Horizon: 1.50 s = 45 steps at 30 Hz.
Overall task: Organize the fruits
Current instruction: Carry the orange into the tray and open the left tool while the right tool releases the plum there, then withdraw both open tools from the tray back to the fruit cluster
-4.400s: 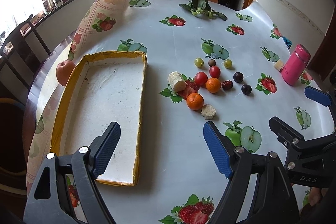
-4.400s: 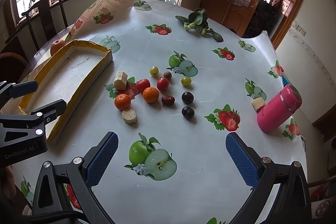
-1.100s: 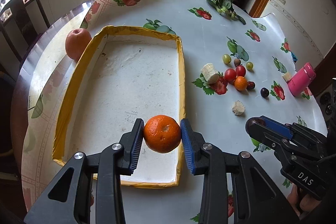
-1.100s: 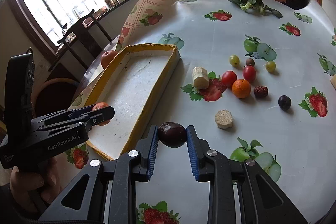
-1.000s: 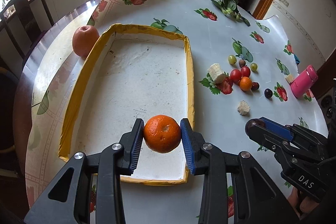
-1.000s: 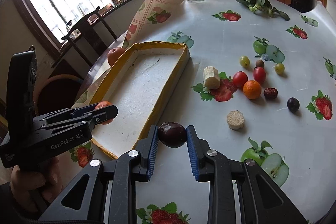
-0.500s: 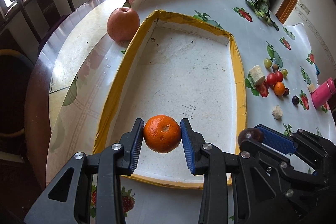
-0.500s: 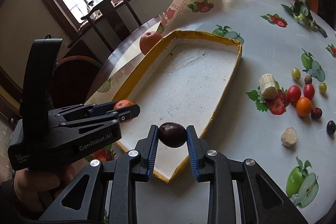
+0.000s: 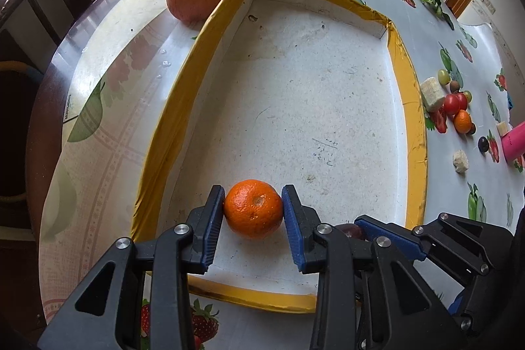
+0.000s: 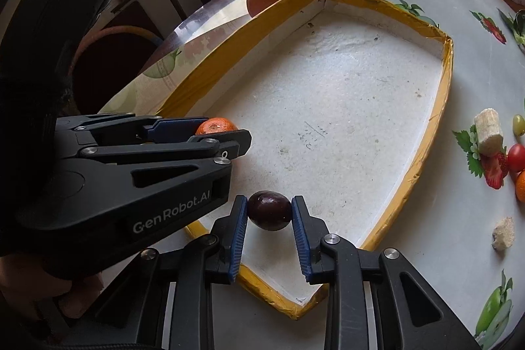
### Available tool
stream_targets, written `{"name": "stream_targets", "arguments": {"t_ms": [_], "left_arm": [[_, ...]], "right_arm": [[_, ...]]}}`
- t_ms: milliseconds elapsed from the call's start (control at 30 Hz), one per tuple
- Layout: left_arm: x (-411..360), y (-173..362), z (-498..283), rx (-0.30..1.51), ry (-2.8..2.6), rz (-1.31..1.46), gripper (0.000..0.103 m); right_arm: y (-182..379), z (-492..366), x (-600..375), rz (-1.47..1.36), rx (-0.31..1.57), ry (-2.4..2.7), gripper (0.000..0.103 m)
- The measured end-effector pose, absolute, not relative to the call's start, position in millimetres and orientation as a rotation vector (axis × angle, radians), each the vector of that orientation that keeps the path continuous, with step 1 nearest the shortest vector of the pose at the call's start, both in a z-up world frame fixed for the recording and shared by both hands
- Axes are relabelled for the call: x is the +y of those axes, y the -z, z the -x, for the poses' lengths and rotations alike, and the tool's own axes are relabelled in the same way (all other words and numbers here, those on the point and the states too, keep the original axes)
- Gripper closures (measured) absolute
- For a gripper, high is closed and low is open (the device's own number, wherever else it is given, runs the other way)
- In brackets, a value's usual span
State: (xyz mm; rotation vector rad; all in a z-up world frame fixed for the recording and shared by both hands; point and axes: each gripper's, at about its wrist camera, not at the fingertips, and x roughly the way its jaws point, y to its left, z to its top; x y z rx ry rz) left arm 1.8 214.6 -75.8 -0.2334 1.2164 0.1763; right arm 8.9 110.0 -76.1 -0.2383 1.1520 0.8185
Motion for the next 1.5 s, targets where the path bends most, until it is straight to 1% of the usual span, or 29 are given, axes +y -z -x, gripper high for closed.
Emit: {"name": "stream_targets", "arguments": {"t_ms": [33,67,100,133,167,267,333,367,400,433,500,833,1167,1500], "left_arm": [[214,77,-1,1.219,-0.172,0.236,0.069],[214,78,-1,1.226,-0.170,0.237,0.065],[215,79,-2,1.233,-0.176,0.233,0.059],[215,79,-2,1.236,-0.186,0.228,0.056],[216,78,-1,1.232,-0.191,0.227,0.053],[218,71,-1,1.215,-0.192,0.239,0.053],[218,66,-1,1.204,-0.190,0.234,0.053],[217,64,-1,1.198,-0.193,0.230,0.049],[216,62,-1,1.194,-0.195,0.225,0.043],[216,60,0,1.187,-0.197,0.223,0.041],[214,56,2,1.177,-0.194,0.223,0.041],[201,43,3,1.154,-0.180,0.215,0.041],[173,25,1,1.121,-0.146,0.175,0.041],[136,20,-6,1.122,-0.080,0.151,0.041]], "right_arm": [[79,-9,111,0.236,1.162,-0.818,0.073],[80,-10,109,0.228,1.164,-0.819,0.073],[80,-11,108,0.222,1.164,-0.817,0.072],[80,-12,108,0.222,1.169,-0.814,0.067],[80,-13,107,0.223,1.173,-0.811,0.066],[76,-12,103,0.217,1.170,-0.808,0.065],[70,-8,98,0.208,1.159,-0.809,0.061],[66,-7,95,0.205,1.151,-0.809,0.060],[63,-5,92,0.201,1.144,-0.808,0.056],[60,-4,91,0.196,1.138,-0.804,0.050],[53,0,84,0.185,1.125,-0.800,0.048],[30,8,43,0.121,1.090,-0.748,0.048],[23,8,-6,0.063,1.078,-0.661,0.048],[26,1,-58,0.004,1.072,-0.553,0.048]]}}
